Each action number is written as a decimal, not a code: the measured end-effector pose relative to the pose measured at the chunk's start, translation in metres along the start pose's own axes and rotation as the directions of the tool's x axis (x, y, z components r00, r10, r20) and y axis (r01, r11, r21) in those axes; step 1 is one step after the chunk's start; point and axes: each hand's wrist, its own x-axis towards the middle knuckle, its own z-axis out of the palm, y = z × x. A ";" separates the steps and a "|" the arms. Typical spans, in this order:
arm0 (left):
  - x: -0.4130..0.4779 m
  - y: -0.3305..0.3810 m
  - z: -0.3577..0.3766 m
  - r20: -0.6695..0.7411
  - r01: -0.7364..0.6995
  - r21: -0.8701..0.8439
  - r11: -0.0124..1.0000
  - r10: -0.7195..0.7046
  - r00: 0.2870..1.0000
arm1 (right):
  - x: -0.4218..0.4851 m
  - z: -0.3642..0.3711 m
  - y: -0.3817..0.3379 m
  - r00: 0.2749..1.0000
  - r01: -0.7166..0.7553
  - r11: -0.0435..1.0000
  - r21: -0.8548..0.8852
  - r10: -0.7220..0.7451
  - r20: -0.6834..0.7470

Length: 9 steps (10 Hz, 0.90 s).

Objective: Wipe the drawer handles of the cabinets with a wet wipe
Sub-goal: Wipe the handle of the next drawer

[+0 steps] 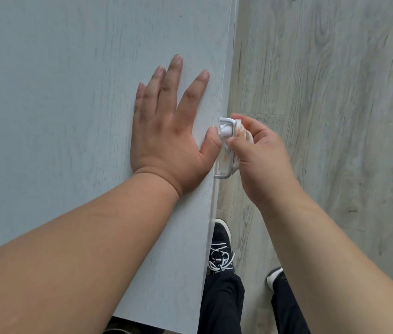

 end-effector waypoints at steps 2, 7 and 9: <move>0.000 0.000 0.000 -0.010 -0.002 -0.001 1.000 0.002 1.000 | 0.012 0.008 -0.006 0.993 0.088 0.966 -0.245 -0.104 -0.055; -0.001 0.000 0.001 -0.018 -0.002 0.000 1.000 0.002 1.000 | 0.016 0.006 -0.003 0.940 0.290 0.749 -0.595 -0.339 0.032; 0.000 0.000 0.000 -0.009 0.000 -0.003 1.000 0.000 1.000 | 0.012 0.006 0.000 0.959 0.267 0.796 -0.544 -0.274 0.070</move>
